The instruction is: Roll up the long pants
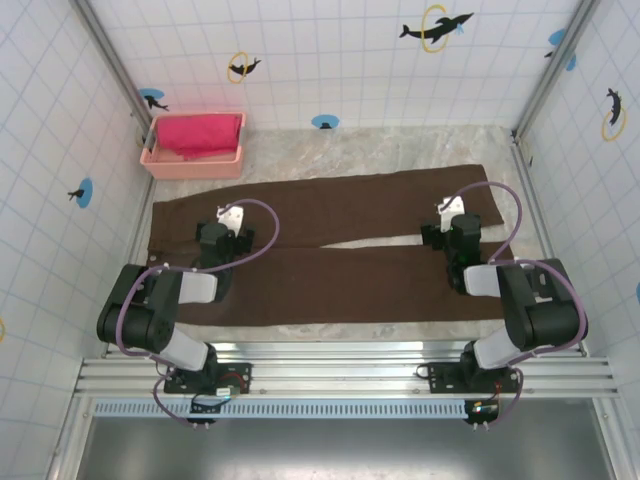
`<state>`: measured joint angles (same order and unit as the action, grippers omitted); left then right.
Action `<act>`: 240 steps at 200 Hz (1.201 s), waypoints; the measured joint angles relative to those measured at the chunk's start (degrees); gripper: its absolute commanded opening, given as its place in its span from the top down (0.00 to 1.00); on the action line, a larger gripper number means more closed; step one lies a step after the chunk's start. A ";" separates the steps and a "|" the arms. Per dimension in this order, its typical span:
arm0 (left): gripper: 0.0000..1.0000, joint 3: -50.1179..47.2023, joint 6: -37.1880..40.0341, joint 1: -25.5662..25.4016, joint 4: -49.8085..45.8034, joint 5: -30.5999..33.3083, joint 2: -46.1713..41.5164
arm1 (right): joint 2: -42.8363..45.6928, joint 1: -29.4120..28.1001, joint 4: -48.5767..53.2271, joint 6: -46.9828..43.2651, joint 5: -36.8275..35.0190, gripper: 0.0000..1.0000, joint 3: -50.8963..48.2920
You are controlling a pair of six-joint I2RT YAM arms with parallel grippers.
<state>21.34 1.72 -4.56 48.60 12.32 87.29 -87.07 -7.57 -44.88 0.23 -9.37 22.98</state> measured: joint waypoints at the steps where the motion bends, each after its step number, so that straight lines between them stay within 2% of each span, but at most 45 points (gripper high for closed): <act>1: 0.03 0.00 0.00 0.00 0.00 0.02 0.00 | 0.00 0.00 -0.02 -0.02 0.00 0.01 0.00; 115: 0.02 0.00 0.02 0.00 0.00 0.02 0.00 | 0.02 -0.09 -0.04 -0.04 -0.07 0.01 0.00; 122: 0.02 0.11 0.02 0.00 -0.52 0.00 -0.22 | 0.59 -0.44 2.14 -0.04 -1.18 0.01 0.57; 130: 0.03 1.16 0.02 -0.02 -4.13 0.04 -1.29 | 2.38 -1.42 12.24 0.33 -3.30 0.01 4.02; 137: 0.03 3.85 -0.24 -0.11 -11.06 0.26 -2.95 | 3.30 -2.21 21.49 0.85 -5.05 0.01 8.92; 159: 0.02 22.32 -3.91 -0.07 -36.15 1.07 -6.97 | 2.25 -4.26 52.94 2.97 -8.41 0.01 36.85; 172: 0.03 34.12 -7.13 0.42 -45.46 -1.57 -9.27 | 2.49 -5.97 62.40 3.56 -10.32 0.01 49.99; 182: 0.02 41.51 -9.92 1.03 -50.53 -4.87 -11.54 | 4.24 -8.44 67.80 3.80 -12.48 0.01 55.87; 201: 0.03 51.43 -19.15 2.56 -59.04 -8.26 -15.17 | 9.79 -13.92 74.95 5.29 -15.61 0.01 58.71; 214: 0.07 54.86 -26.47 4.81 -63.95 -11.50 -16.15 | 13.81 -14.23 76.72 9.31 -16.37 0.01 56.57; 225: 0.07 55.49 -32.00 6.82 -67.93 -13.07 -16.20 | 16.59 -10.32 77.29 14.05 -14.60 0.01 53.00; 240: 0.06 53.86 -37.48 8.37 -73.79 -13.29 -15.67 | 17.73 -1.27 78.25 21.27 -11.19 0.01 48.00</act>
<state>75.20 -35.77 3.81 -25.19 -0.97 71.61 -69.34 -8.84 33.36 21.50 -20.56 70.98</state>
